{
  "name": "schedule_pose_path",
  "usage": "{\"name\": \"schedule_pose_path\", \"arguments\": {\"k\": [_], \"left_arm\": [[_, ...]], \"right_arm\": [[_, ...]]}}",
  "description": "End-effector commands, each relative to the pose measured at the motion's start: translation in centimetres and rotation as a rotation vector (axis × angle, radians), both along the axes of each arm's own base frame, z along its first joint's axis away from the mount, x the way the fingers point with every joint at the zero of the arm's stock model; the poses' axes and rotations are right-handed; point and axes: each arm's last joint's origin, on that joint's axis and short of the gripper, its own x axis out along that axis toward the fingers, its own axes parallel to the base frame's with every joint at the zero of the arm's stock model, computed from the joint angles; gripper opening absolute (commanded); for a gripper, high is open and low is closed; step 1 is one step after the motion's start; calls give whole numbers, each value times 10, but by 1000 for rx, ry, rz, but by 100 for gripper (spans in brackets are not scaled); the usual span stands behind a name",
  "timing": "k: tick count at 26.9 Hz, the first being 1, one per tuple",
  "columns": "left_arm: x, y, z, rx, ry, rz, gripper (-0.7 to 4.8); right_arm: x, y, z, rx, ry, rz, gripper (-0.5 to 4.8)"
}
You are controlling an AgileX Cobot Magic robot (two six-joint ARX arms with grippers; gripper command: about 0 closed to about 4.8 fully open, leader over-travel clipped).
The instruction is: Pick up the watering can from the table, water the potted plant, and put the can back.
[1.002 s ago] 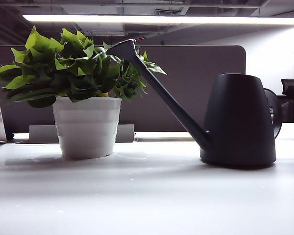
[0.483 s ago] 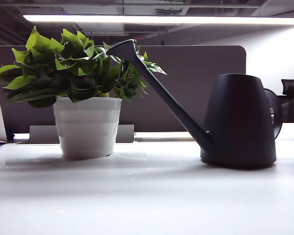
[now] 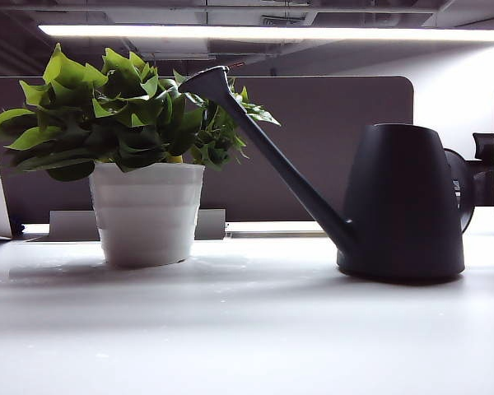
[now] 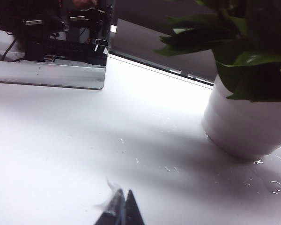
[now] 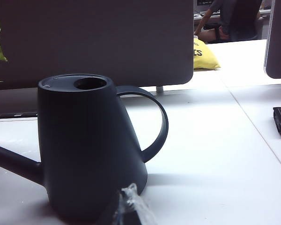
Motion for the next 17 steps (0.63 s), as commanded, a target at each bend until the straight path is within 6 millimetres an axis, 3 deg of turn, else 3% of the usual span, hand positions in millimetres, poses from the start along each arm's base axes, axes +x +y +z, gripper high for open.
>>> {"name": "schedule_pose_path", "arguments": {"k": [1,17], "left_arm": [[0,0,1,0,-8,-4,-5],[0,-2,1,0,-8,-26,-5]], "right_arm": [[0,0,1,0,-11,2,-5],[0,0,1,0,-12,2,-5]]}}
